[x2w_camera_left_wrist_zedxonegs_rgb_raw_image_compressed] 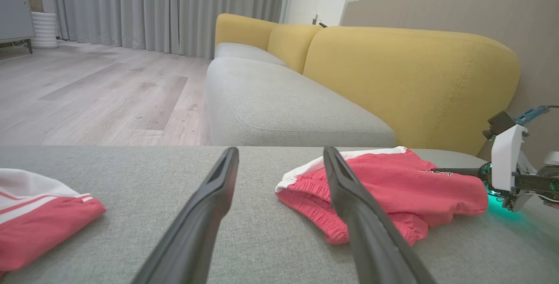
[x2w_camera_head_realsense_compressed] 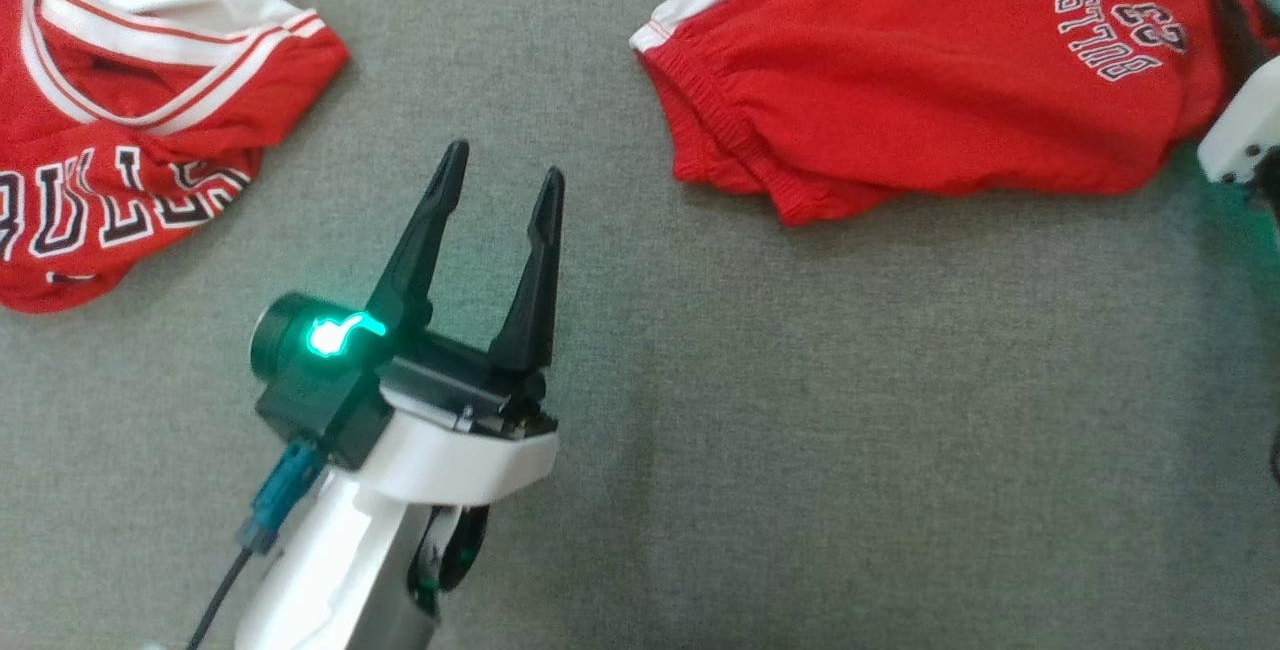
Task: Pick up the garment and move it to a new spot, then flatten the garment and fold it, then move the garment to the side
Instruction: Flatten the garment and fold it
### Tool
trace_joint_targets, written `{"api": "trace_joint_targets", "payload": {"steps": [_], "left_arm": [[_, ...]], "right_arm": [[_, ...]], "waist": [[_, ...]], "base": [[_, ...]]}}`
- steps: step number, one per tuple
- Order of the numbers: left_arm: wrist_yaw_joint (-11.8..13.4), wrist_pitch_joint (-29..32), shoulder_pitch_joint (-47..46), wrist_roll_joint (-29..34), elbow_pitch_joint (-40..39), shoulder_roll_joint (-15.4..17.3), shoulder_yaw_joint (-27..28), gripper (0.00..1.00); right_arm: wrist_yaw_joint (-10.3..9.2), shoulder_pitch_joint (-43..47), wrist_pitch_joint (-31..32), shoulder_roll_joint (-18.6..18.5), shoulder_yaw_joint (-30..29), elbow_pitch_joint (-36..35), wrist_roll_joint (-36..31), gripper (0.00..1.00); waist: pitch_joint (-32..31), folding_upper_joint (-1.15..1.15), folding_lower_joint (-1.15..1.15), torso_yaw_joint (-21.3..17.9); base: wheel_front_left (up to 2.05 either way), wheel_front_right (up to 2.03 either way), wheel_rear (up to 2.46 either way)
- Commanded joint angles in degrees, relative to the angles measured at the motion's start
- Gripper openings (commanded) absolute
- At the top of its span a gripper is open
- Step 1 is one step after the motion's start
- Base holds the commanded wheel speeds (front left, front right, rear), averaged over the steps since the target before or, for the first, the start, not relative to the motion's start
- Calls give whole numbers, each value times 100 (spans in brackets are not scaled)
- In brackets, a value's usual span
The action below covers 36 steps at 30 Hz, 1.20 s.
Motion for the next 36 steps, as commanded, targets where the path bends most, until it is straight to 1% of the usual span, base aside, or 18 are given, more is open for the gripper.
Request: {"api": "trace_joint_targets", "payload": {"steps": [1, 7, 13, 16, 18, 21, 23, 24, 27, 30, 33, 36], "left_arm": [[-55, -27, 96, 85, -208, 7, 300, 100], [-296, -28, 482, 323, -236, -203, 690, 100], [-476, -28, 735, 515, -204, -305, 958, 100], [-555, -28, 819, 582, -176, -344, 1028, 100], [-611, -28, 875, 640, -130, -381, 1071, 100], [-651, -28, 927, 687, -91, -423, 1105, 100], [-679, -28, 958, 711, -60, -449, 1109, 100], [-679, -28, 958, 711, -60, -449, 1109, 100], [-718, -28, 986, 741, -16, -483, 1100, 100], [-757, -28, 974, 763, 23, -509, 1078, 100], [-785, -28, 966, 767, 43, -540, 1085, 100], [-806, -28, 973, 754, 82, -584, 1090, 100]], "right_arm": [[-4, 200, -16, -68, 136, -46, 75, 0], [-4, 414, -420, -307, 75, 26, 179, 0], [-4, 905, -719, -786, -258, -45, 301, 0], [-4, 1041, -782, -938, -393, -245, 360, 0], [-4, 1051, -776, -945, -435, -660, 399, 0], [-4, 1006, -688, -807, -370, -1239, 353, 0], [-4, 991, -586, -618, -278, -1664, 318, 0], [-4, 991, -586, -618, -278, -1664, 318, 0], [-4, 1020, -370, -320, -42, -2301, 273, 0], [-4, 1070, -72, 25, 321, -2842, 271, 0], [-4, 1120, 142, 396, 742, -3174, 230, 0], [-4, 1201, 220, 801, 1165, -3175, 286, 0]], "waist": [[-94, 0, 1, -16], [-437, 0, 1, -240], [-745, 0, 1, -508], [-835, 0, 1, -600], [-911, 0, 1, -674], [-976, 0, 1, -732], [-1020, 0, 1, -750], [-1020, 0, 1, -750], [-1070, 0, 1, -744], [-1094, 0, 1, -681], [-1089, 0, 1, -596], [-1081, 0, 1, -503]], "base": [[0, 0, 0], [0, 0, 0], [0, 0, 0], [0, 0, 0], [0, 0, 0], [0, 0, 0], [0, 0, 0], [0, 0, 0], [0, 0, 0], [0, 0, 0], [0, 0, 0], [0, 0, 0]]}}
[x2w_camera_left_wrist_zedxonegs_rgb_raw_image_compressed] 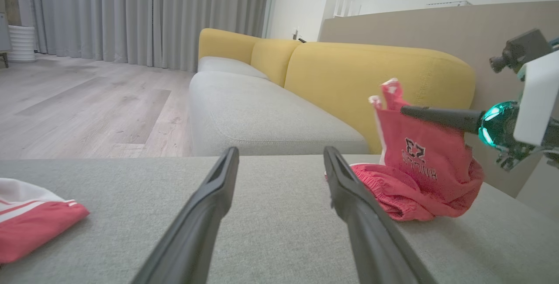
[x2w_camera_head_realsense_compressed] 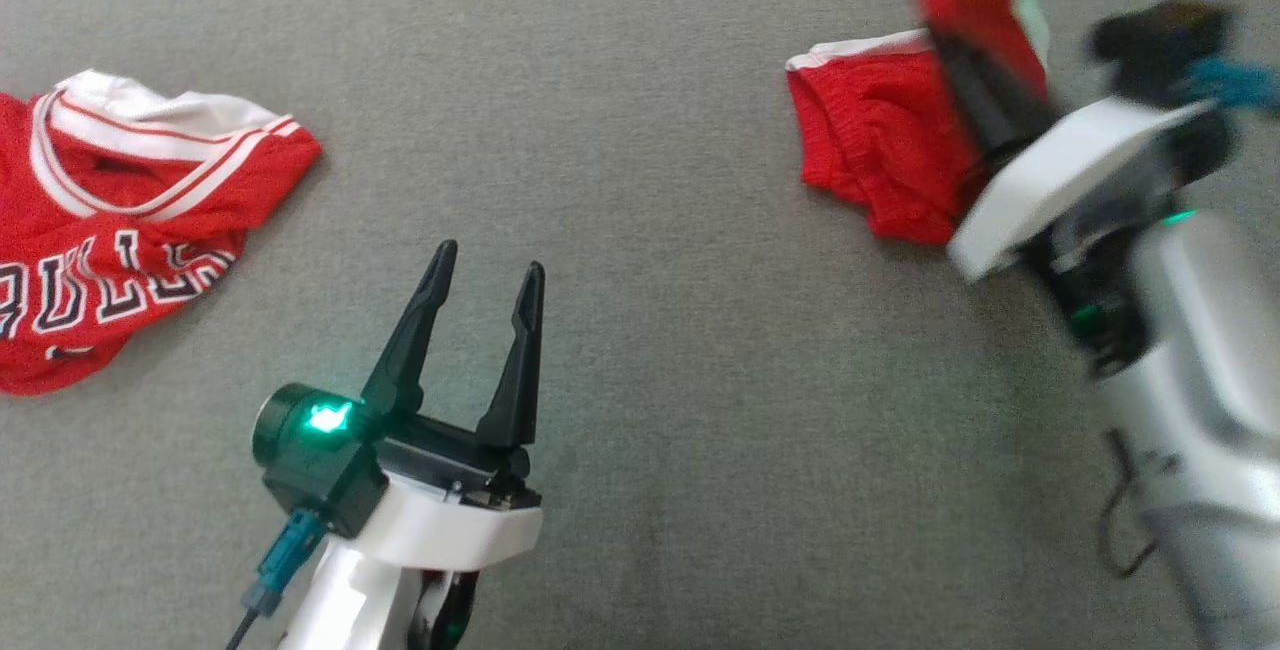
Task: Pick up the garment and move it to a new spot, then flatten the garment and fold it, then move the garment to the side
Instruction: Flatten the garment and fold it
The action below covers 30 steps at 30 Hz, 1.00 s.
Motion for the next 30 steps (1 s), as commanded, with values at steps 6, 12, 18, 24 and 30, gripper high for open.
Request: {"api": "trace_joint_targets", "payload": {"steps": [6, 12, 18, 24, 30], "left_arm": [[-57, -29, -63, -34, -58, -100, 168, 100], [5, -29, 96, -57, -105, -154, 358, 100], [188, -29, 433, 47, -161, -181, 680, 100], [389, -29, 818, 136, -84, -194, 1057, 100], [607, -29, 1148, 46, 80, -198, 1213, 100]], "right_arm": [[-4, 341, -382, 499, 257, 154, -19, 100], [-4, 918, -1592, 366, -760, 69, -362, 100], [-4, 1761, -2752, 318, -1333, 116, -670, 100], [-4, 2477, -3027, 385, -1130, 155, -1042, 100], [-4, 3082, -3033, 627, -979, 54, -1466, 100]], "waist": [[-58, 0, 0, 215], [-318, 0, 0, 219], [-687, 0, 0, 112], [-1020, 0, 0, 57], [-1396, 0, 0, 58]], "base": [[0, 0, 0], [0, 0, 0], [0, 0, 0], [0, 0, 0], [0, 0, 0]]}}
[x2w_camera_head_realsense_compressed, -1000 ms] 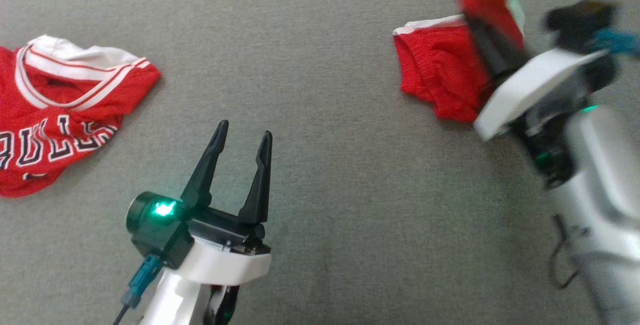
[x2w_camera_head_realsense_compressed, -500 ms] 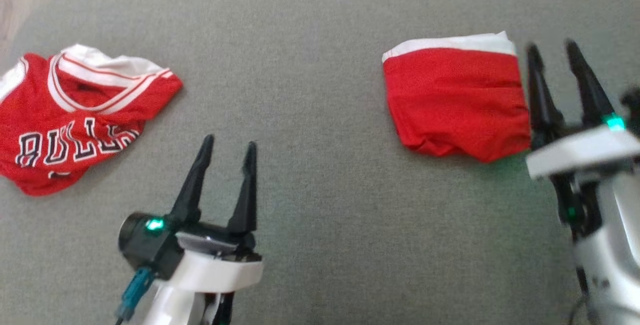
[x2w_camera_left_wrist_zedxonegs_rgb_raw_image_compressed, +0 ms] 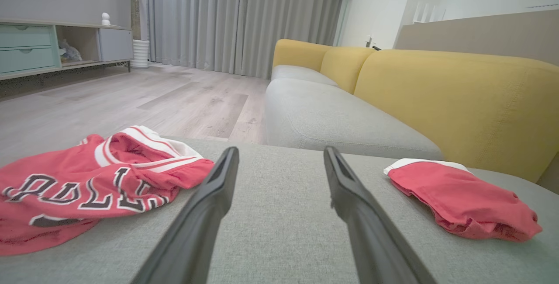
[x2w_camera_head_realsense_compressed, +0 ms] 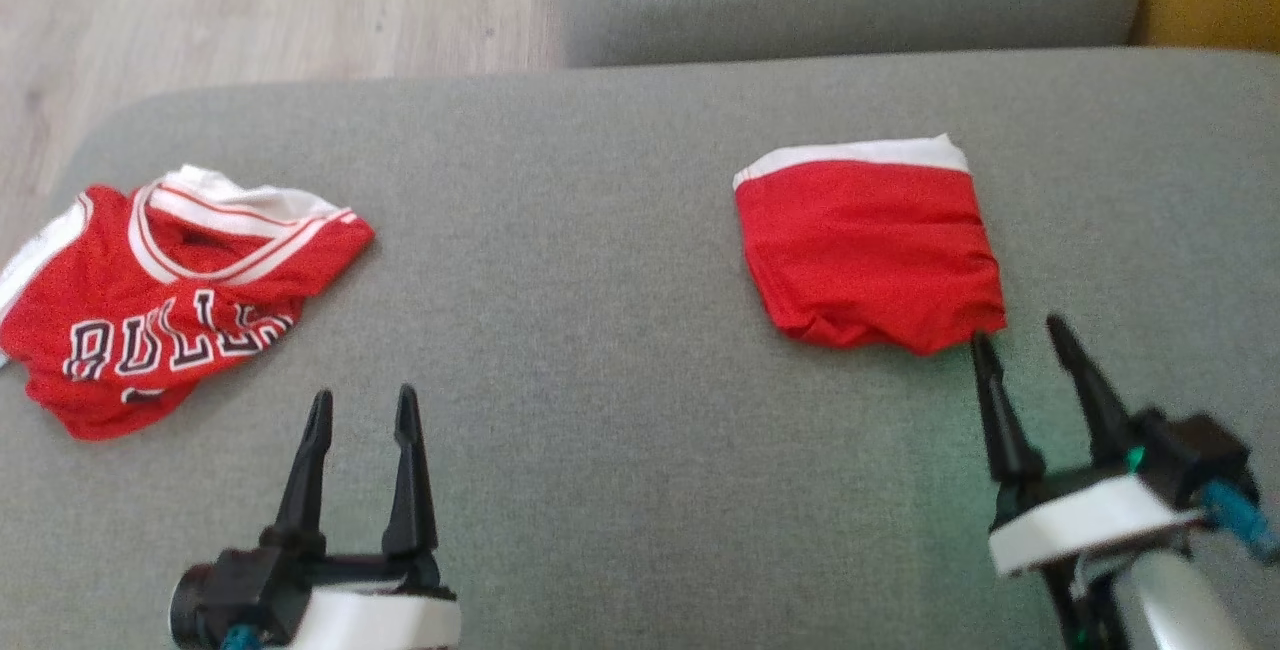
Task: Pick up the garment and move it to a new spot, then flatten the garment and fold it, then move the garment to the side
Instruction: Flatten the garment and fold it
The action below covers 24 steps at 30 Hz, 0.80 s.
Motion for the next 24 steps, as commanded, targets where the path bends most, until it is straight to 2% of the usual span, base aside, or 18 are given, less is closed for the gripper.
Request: {"api": "trace_joint_targets", "payload": {"steps": [1, 24], "left_arm": [[62, -29, -48, -28, -115, -17, 208, 100], [125, -29, 149, 93, 287, -18, 188, 100]], "right_arm": [[-4, 101, -60, 48, 102, -158, -81, 100], [-4, 536, -62, 359, -27, -48, -279, 100]], "waist": [[-225, 0, 1, 4], [-579, 0, 1, -132]], "base": [[0, 0, 0], [0, 0, 0]]}}
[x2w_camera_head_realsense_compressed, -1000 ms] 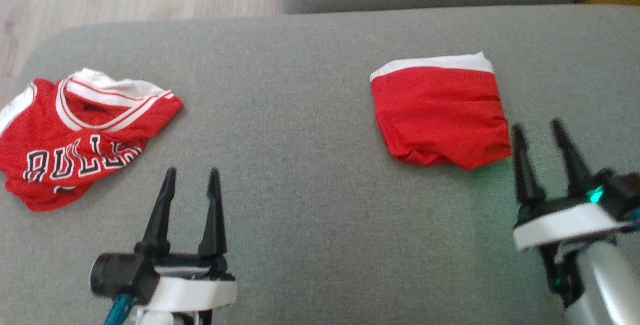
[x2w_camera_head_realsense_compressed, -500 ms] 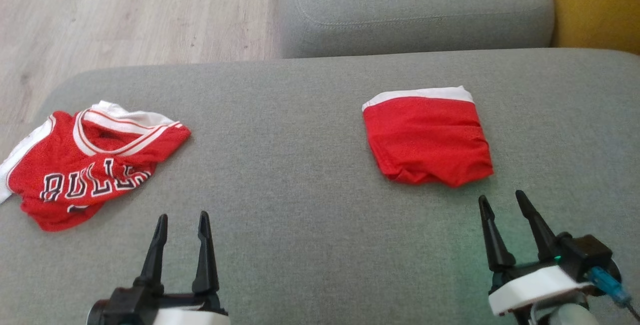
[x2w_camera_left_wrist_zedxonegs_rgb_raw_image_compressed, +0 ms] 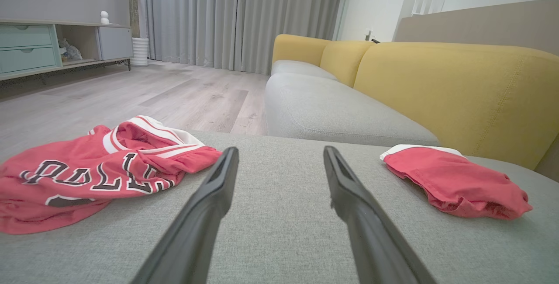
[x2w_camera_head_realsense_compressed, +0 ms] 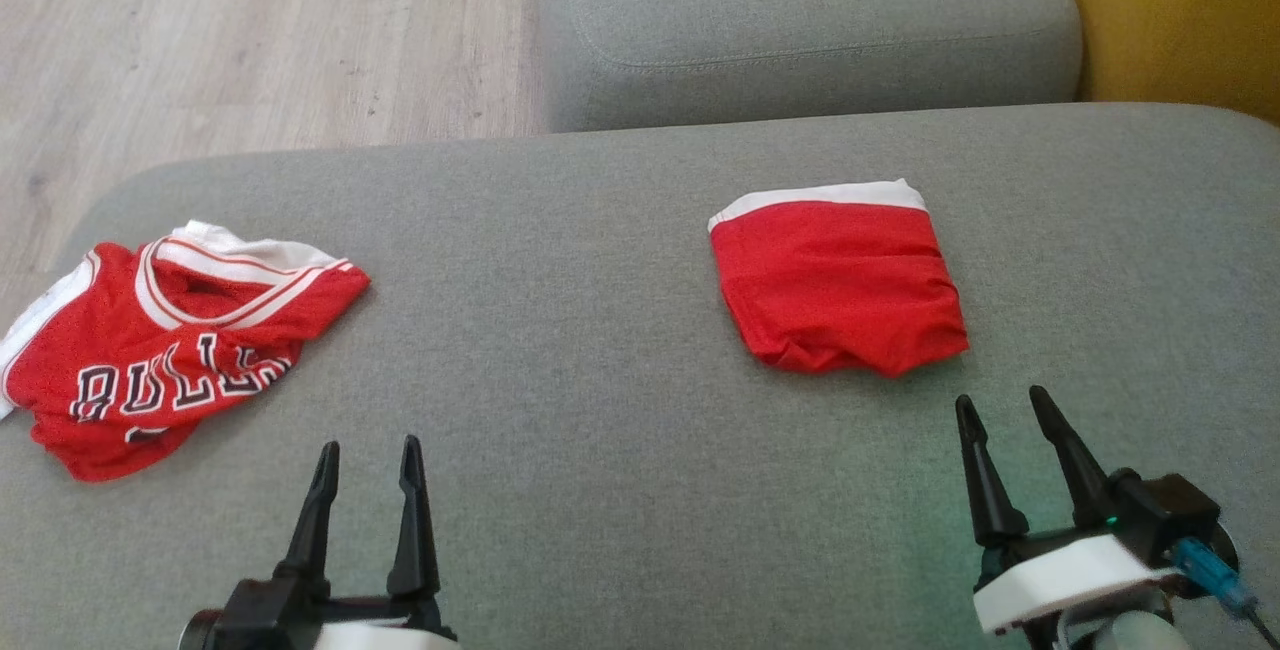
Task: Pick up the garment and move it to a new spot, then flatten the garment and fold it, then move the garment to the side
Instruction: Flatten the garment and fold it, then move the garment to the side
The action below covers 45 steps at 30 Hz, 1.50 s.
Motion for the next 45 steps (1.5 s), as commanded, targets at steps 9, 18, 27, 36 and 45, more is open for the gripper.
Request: {"api": "trace_joint_targets", "payload": {"steps": [9, 18, 27, 36, 45], "left_arm": [[70, -29, -142, 77, -107, -19, 200, 100], [89, -29, -236, 104, -161, -19, 170, 100], [15, -29, -662, 126, -313, -19, 41, 100], [14, -29, -994, 117, -329, -19, -150, 100], [1, -29, -1185, 126, -348, -19, -295, 100]], "right_arm": [[-4, -46, -62, 49, -9, -261, -262, 100], [-4, -86, -62, 154, -104, -268, -484, 100], [-4, -1100, -62, 200, -180, 102, -515, 100], [-4, -2456, 151, 57, -331, 1284, -465, 100], [-4, -3366, 750, -100, -287, 2239, -440, 100]], "waist": [[27, 0, 0, -56], [255, 0, 0, -86], [1109, 0, 0, -14], [1463, 0, 0, 115], [1675, 0, 0, 240]], "base": [[0, 0, 0], [0, 0, 0], [0, 0, 0], [0, 0, 0], [0, 0, 0]]}}
